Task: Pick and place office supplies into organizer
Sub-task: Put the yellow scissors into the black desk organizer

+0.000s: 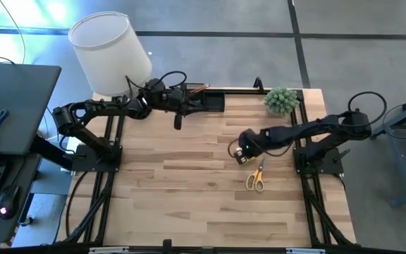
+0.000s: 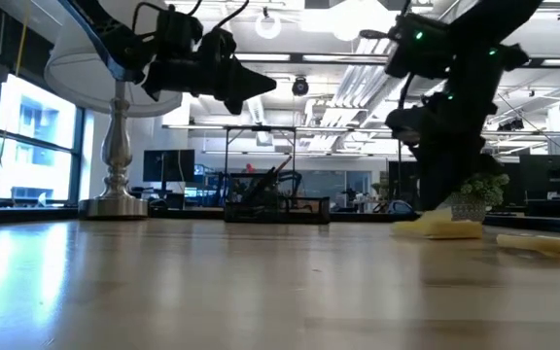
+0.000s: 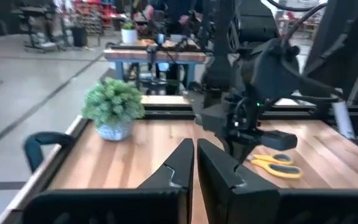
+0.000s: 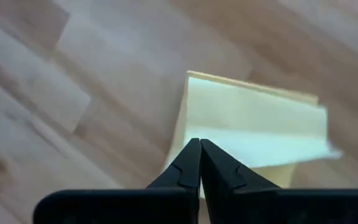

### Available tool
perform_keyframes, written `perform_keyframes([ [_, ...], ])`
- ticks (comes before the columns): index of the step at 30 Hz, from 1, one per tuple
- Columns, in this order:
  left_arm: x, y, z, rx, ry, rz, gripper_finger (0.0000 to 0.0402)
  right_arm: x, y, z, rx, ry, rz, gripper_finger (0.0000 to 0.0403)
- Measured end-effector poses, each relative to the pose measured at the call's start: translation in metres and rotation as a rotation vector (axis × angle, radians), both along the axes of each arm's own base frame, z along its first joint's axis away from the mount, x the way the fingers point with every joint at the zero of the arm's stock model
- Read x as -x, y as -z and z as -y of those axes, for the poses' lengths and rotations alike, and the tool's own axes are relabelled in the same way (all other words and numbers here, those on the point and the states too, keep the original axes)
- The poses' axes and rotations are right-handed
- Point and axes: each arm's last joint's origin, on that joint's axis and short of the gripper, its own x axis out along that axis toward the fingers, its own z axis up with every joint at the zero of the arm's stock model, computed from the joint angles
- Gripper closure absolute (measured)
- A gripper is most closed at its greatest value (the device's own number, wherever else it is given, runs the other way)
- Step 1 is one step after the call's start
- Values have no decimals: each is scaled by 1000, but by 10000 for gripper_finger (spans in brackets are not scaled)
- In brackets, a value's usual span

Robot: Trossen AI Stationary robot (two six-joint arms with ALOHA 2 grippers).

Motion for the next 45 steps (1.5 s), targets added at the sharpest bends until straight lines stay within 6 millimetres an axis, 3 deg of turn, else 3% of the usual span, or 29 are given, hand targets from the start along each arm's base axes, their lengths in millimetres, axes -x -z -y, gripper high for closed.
perform_keyframes([
  [5, 0, 2, 3, 48, 68, -11, 390, -1, -1, -24, 28, 12, 28, 399],
  [11, -4, 4, 9, 68, 97, -34, 390, 3, -1, -37, 160, 76, 33, 398],
  [32, -12, 5, 24, 124, 176, -40, 389, 20, -2, -100, 150, 167, 154, 398],
  [45, -17, 8, 37, 245, 293, -82, 384, 29, 0, -114, 81, 163, 119, 398],
])
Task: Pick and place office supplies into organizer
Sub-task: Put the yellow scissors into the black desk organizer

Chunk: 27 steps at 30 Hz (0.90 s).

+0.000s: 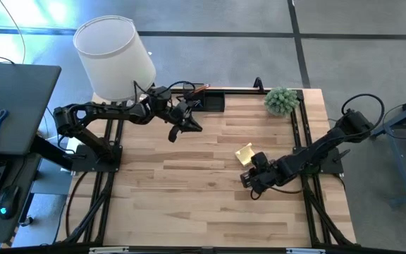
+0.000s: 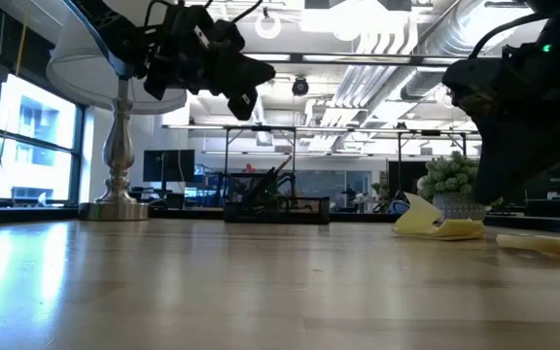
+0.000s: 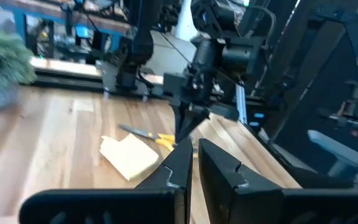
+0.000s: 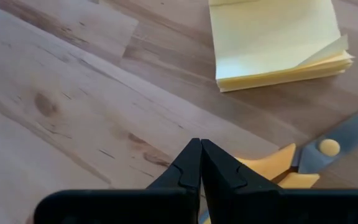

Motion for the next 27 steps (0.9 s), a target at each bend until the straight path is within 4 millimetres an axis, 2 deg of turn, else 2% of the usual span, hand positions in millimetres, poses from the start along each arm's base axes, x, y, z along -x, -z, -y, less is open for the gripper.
perform_keyframes([
  [6, 0, 6, 3, 33, 28, -52, 383, 0, 0, 0, 5, -16, -2, 399],
  [11, 1, 7, 3, 32, 16, -62, 385, -3, 0, 15, 133, -26, -29, 400],
  [16, 3, 3, 1, -26, -104, -77, 391, -21, -11, 49, 241, -101, -79, 400],
  [22, 6, -2, 1, -98, -166, -79, 400, -48, -39, 107, 316, -205, -124, 400],
  [25, 8, -4, 2, -121, -170, -85, 401, -53, -52, 137, 364, -201, -136, 402],
  [27, 10, -5, 2, -147, -181, -95, 400, -51, -53, 155, 353, -188, -148, 402],
])
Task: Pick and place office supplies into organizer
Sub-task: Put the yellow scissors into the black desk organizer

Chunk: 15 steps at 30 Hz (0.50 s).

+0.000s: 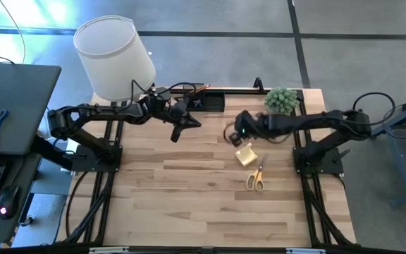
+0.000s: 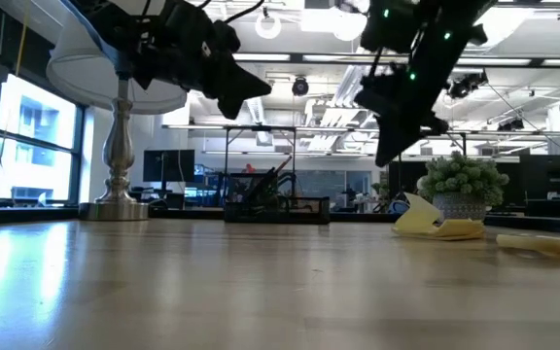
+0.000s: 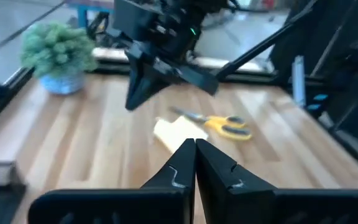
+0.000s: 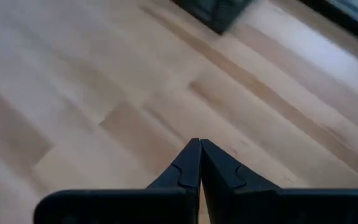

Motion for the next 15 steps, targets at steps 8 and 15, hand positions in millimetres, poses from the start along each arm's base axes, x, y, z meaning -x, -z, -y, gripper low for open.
perform_keyframes([
  [8, 20, 5, -19, -8, -127, -109, 401, 12, 46, 14, -242, 7, 47, 402],
  [15, 25, 8, -24, 22, -129, -128, 400, 21, 63, -19, -400, -14, -7, 400],
])
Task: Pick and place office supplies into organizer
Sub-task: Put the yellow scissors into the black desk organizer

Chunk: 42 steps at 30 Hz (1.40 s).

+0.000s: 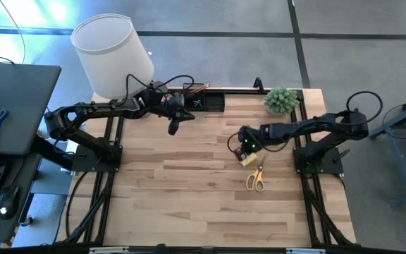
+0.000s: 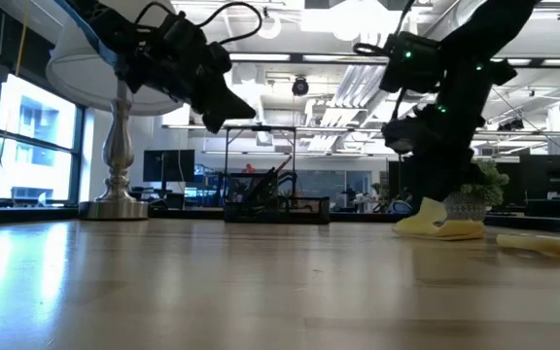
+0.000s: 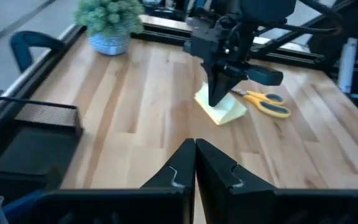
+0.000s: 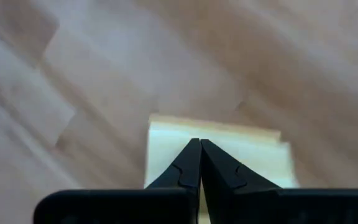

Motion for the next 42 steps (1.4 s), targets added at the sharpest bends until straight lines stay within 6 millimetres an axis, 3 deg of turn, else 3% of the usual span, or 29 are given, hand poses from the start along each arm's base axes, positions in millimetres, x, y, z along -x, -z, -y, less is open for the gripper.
perform_keyframes([
  [13, 0, 1, 2, 28, 35, 5, 401, 7, 3, -52, -16, 27, -77, 400],
  [24, 0, 0, 2, 44, 51, 12, 401, 24, 6, -76, -12, 103, -197, 396],
  [42, 0, 0, 2, 45, 51, 12, 400, 29, 7, -84, -49, 99, -241, 256],
])
